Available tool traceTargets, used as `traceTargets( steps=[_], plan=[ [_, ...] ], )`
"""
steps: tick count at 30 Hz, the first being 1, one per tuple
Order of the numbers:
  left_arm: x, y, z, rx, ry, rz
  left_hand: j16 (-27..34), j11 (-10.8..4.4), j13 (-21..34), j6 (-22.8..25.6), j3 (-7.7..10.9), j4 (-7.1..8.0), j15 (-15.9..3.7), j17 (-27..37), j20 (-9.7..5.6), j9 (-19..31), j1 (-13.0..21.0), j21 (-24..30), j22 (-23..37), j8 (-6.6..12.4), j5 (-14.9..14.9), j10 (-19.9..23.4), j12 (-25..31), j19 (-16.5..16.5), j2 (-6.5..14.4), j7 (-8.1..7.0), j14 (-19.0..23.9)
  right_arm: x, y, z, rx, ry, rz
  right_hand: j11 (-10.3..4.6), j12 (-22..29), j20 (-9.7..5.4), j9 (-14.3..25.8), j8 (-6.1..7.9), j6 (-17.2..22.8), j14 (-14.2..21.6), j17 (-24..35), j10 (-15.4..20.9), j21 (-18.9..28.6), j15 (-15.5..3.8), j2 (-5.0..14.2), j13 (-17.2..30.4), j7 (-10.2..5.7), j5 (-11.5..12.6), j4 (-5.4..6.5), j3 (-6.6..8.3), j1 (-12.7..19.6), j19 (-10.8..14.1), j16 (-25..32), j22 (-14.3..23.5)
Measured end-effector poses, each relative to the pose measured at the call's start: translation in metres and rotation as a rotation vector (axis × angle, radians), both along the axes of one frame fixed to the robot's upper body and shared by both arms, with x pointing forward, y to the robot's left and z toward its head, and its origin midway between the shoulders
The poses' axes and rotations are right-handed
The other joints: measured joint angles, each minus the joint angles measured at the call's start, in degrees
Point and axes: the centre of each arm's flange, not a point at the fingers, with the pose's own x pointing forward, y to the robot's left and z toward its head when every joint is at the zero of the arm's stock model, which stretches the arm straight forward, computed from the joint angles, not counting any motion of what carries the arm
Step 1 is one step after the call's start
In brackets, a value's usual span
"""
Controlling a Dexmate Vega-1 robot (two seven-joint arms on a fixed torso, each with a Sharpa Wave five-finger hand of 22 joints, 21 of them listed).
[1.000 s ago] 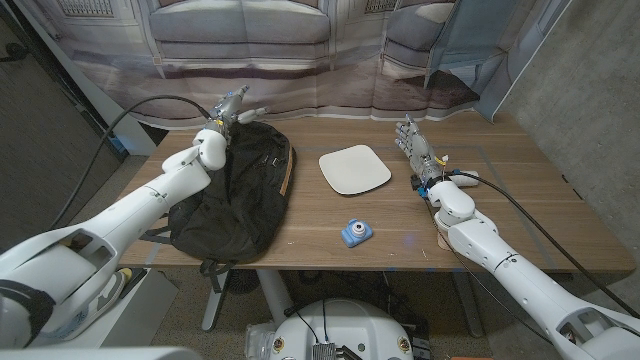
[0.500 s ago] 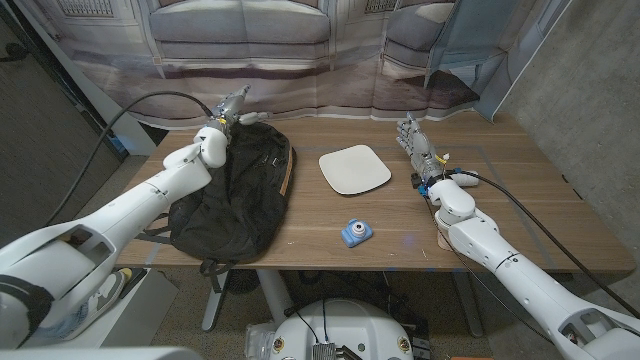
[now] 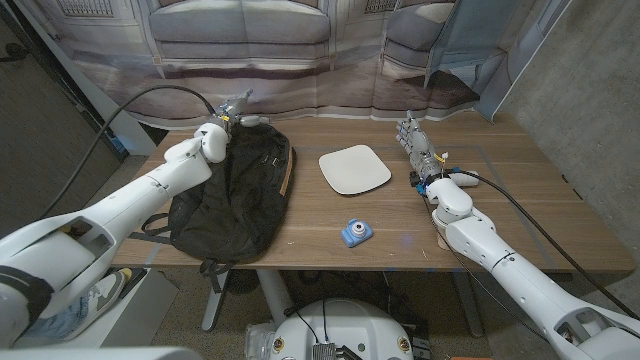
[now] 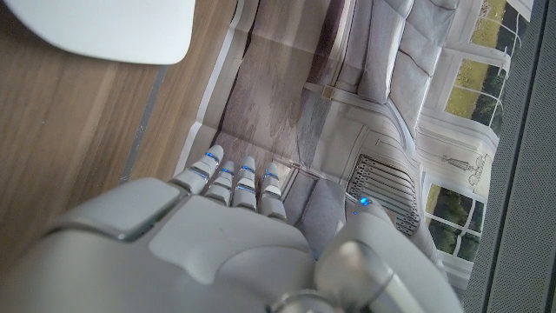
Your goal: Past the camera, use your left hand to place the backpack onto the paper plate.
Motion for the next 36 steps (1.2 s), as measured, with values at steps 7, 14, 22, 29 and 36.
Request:
traceTargets(
  steps=[7,14,22,29,36],
  plan=[
    [0.006,-0.001,0.001,0.015,0.031,0.016,0.0,0.0,0.0,0.0,-0.97,-0.17,-0.28,0.0,0.73,0.0,0.0,0.2,0.0,0.04,-0.9,0.0,0.0,0.7,0.0,0.0,-0.3,-0.001,0.002,0.001,0.008,-0.001,-0.003,-0.3,0.0,0.0,0.0,0.0,0.3,0.1,0.0,0.3,0.0,-0.12,0.0,0.0,0.31,0.0,-0.24,-0.24,0.0,0.0,0.0,0.0],
    [0.012,0.0,0.0,0.021,0.063,0.025,0.3,0.0,0.0,0.4,-2.83,-0.79,-0.29,0.0,3.54,0.0,0.0,0.7,-0.3,0.88,-2.6,0.0,0.3,3.1,0.0,-0.36,-0.3,-0.001,0.003,0.003,0.011,-0.001,-0.007,-0.3,0.0,0.0,0.0,0.0,0.3,0.9,0.0,0.3,0.2,-0.1,0.0,0.0,0.31,0.0,-0.24,-0.24,0.0,0.8,0.0,0.0],
    [0.021,-0.001,-0.001,0.023,0.096,0.034,0.3,-0.21,0.0,1.2,-3.57,-1.03,-0.29,0.0,4.13,0.0,0.0,0.7,-0.3,0.88,-3.3,0.2,0.7,3.7,0.0,-0.51,-0.3,-0.002,0.004,0.004,0.014,0.0,-0.01,-0.3,0.0,-0.41,0.0,0.0,0.3,1.2,0.0,0.3,0.2,0.22,0.0,0.0,0.31,0.0,-0.24,-0.24,0.0,1.2,0.0,0.0],
    [0.029,-0.003,-0.002,0.025,0.112,0.041,0.3,-0.52,0.0,1.2,-4.13,-1.29,-0.31,-0.2,4.54,0.0,0.0,0.7,-0.3,0.88,-3.8,0.5,0.9,4.1,0.0,-0.51,-0.3,-0.002,0.005,0.004,0.017,0.003,-0.014,0.0,0.0,-0.41,0.0,0.0,0.3,1.4,0.0,0.6,0.2,0.02,0.0,0.0,0.32,0.0,-0.22,-0.25,0.0,1.2,0.0,0.0],
    [0.034,-0.006,-0.007,0.026,0.125,0.041,0.3,-0.52,0.0,1.1,-4.81,-1.51,-0.31,-0.2,4.61,0.0,0.6,0.7,-0.3,0.88,-3.8,0.5,0.9,4.2,0.2,-0.51,-0.3,-0.003,0.006,0.004,0.018,0.003,-0.012,-0.3,0.0,-0.41,0.0,0.0,0.3,1.4,0.0,0.9,0.2,0.02,0.0,0.0,0.31,-0.5,0.01,-0.48,0.0,1.2,0.0,0.0]
  ],
)
